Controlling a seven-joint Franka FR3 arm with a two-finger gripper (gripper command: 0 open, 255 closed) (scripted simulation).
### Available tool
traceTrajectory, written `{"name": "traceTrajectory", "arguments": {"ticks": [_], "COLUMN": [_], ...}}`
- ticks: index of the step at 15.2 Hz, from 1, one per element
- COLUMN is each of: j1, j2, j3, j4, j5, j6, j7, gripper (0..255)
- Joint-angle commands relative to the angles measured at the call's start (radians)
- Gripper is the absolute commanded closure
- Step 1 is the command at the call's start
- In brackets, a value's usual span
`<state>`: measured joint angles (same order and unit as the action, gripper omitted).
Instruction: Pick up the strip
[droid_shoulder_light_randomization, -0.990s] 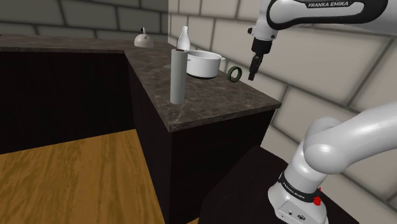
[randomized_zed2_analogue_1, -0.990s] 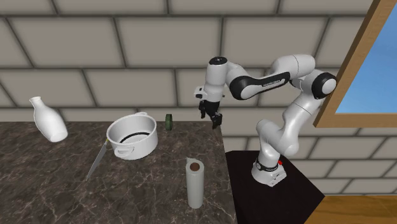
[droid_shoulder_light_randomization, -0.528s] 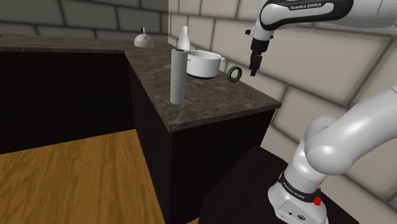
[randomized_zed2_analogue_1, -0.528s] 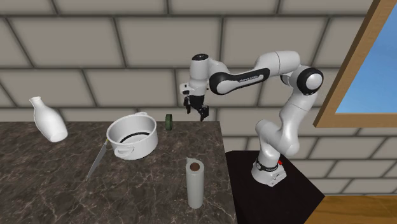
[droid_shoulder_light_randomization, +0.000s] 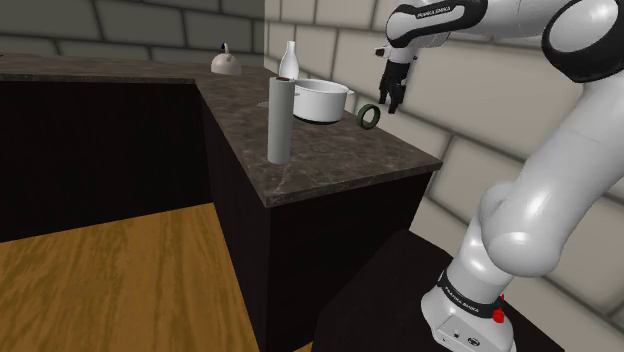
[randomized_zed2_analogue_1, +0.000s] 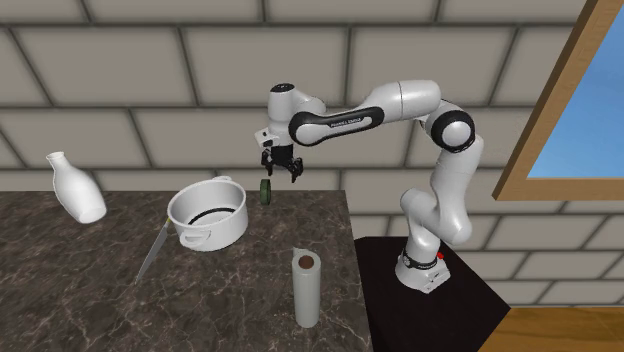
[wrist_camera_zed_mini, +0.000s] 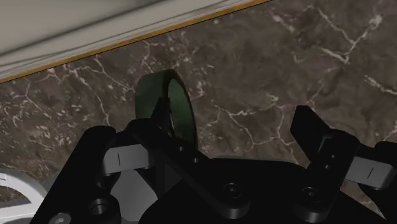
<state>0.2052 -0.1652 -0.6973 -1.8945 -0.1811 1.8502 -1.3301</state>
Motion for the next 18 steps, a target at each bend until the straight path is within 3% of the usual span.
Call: {"name": "traceTrajectory", "arguments": {"ticks": [1, 4, 14, 15, 18], "j1": [0.010, -0.021, -0.027, -0.026, -0.027], "j2": [0.104, 0.280, 0.287, 0.287, 0.287], "j3": [-0.047, -0.082, -0.072, -0.072, -0.072], "j4": [0.087, 0.235, 0.141, 0.139, 0.140], "j5": [0.072, 0.208, 0.212, 0.212, 0.212], "j6": [-0.001, -0.019, 0.081, 0.082, 0.081], "j7": [-0.150, -0.362, -0.365, -0.365, -0.366], "gripper": [0, 0, 0, 255, 255]}}
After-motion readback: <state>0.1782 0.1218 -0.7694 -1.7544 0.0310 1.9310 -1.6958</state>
